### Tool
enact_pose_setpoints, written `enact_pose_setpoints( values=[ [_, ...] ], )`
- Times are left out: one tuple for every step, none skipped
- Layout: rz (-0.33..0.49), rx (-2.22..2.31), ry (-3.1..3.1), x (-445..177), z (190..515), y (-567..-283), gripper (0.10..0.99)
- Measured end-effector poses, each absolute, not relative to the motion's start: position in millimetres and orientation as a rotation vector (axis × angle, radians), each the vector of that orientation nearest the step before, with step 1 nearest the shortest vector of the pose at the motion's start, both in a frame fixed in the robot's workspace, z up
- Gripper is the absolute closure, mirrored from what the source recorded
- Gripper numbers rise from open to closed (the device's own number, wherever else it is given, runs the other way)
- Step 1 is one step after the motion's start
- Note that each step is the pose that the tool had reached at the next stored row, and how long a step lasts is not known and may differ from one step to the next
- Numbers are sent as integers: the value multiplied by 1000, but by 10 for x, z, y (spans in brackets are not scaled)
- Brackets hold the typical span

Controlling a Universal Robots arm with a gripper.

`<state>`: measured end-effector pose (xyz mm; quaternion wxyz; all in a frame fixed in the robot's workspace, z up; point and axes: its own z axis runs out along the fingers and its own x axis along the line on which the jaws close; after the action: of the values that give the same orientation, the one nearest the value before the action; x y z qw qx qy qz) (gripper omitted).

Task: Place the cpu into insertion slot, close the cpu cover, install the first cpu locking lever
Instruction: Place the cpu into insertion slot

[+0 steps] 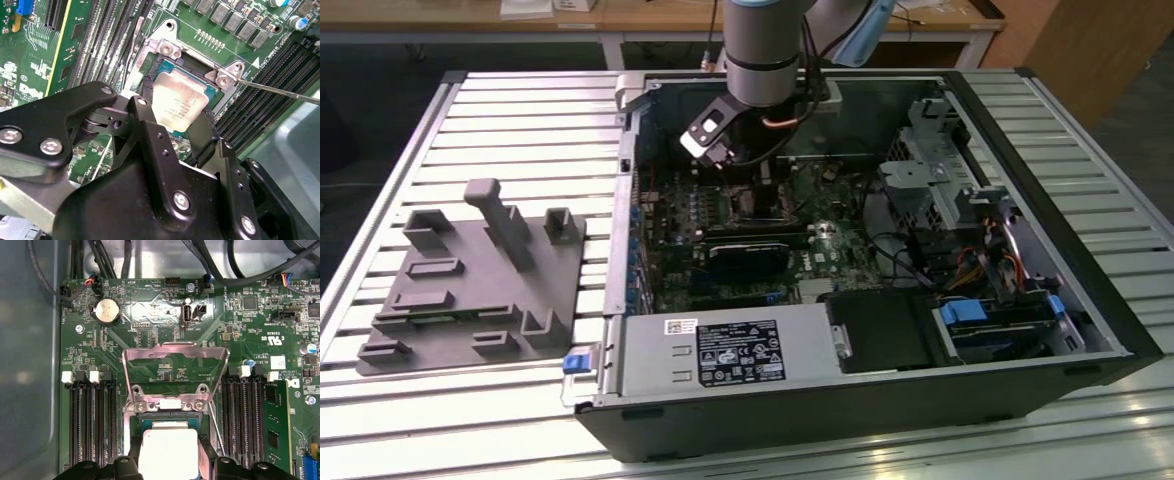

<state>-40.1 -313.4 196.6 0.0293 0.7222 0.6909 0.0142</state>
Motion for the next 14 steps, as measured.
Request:
enact_pose_setpoints(
  values=[
    [44, 2231, 2127, -401, 1965, -3134, 561],
    [44, 2234, 2125, -401, 1964, -3134, 561],
    [45, 2235, 2124, -401, 1963, -3133, 561],
    [45, 2236, 2124, -401, 1963, -3132, 561],
    [45, 2236, 2124, -401, 1963, -3131, 561],
    [45, 2236, 2124, -400, 1962, -3131, 561],
    [45, 2236, 2124, -399, 1962, -3130, 561],
    [45, 2236, 2124, -396, 1962, -3129, 561],
    [45, 2235, 2125, -394, 1962, -3129, 561],
    [45, 2234, 2126, -393, 1962, -3129, 561],
    [46, 2232, 2128, -393, 1962, -3129, 561],
    [46, 2230, 2131, -393, 1962, -3129, 561],
    [46, 2226, 2134, -392, 1962, -3129, 561],
    [46, 2222, 2139, -392, 1962, -3128, 561]
  ],
)
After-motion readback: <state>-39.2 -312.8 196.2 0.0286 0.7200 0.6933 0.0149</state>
